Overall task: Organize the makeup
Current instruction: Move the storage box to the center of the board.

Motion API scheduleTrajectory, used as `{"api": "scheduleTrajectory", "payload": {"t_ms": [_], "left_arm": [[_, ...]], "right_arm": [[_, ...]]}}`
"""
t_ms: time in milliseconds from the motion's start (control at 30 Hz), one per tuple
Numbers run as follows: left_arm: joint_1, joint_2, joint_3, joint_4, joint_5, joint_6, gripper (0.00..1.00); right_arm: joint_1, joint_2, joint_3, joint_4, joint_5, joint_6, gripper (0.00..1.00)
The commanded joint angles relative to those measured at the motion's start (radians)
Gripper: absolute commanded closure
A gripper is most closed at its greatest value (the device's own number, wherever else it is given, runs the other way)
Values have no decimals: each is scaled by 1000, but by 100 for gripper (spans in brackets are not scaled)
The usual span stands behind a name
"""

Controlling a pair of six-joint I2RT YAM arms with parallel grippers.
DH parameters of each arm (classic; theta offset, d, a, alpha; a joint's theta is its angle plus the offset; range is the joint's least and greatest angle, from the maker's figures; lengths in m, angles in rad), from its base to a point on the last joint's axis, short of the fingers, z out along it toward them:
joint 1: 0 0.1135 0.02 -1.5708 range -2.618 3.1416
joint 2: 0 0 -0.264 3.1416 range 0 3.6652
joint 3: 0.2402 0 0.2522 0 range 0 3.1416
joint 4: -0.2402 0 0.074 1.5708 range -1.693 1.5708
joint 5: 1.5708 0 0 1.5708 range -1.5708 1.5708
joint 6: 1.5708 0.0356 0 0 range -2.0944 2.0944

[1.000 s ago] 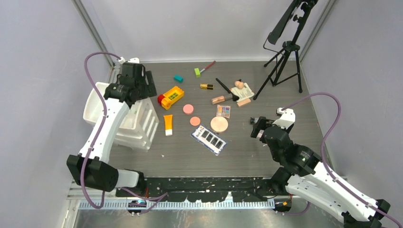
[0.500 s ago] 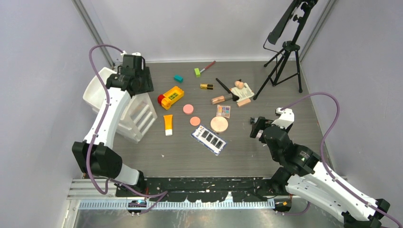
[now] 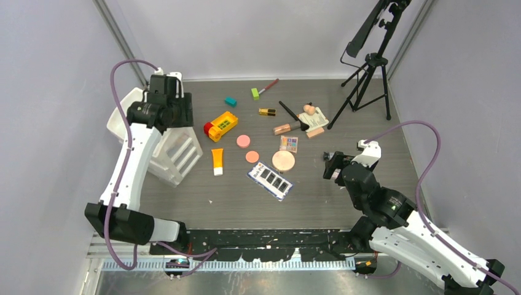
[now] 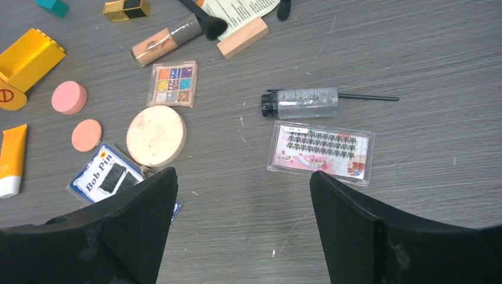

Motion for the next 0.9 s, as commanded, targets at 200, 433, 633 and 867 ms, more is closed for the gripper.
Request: {"api": "scheduleTrajectory", "payload": {"t_ms": [200, 433, 633, 867], "left_arm": [[4, -2, 11, -136, 59, 46, 40], [1, 58, 35, -156, 151, 58, 64], [0, 107, 126, -184, 140, 51, 100], [0, 145, 339, -219, 51, 20, 100]], "right_arm": [[2, -14, -5, 45, -7, -10, 14], [2, -12, -6, 50, -7, -11, 14], [3, -20, -9, 50, -7, -10, 14], [3, -36, -15, 51, -12, -8, 13]]}}
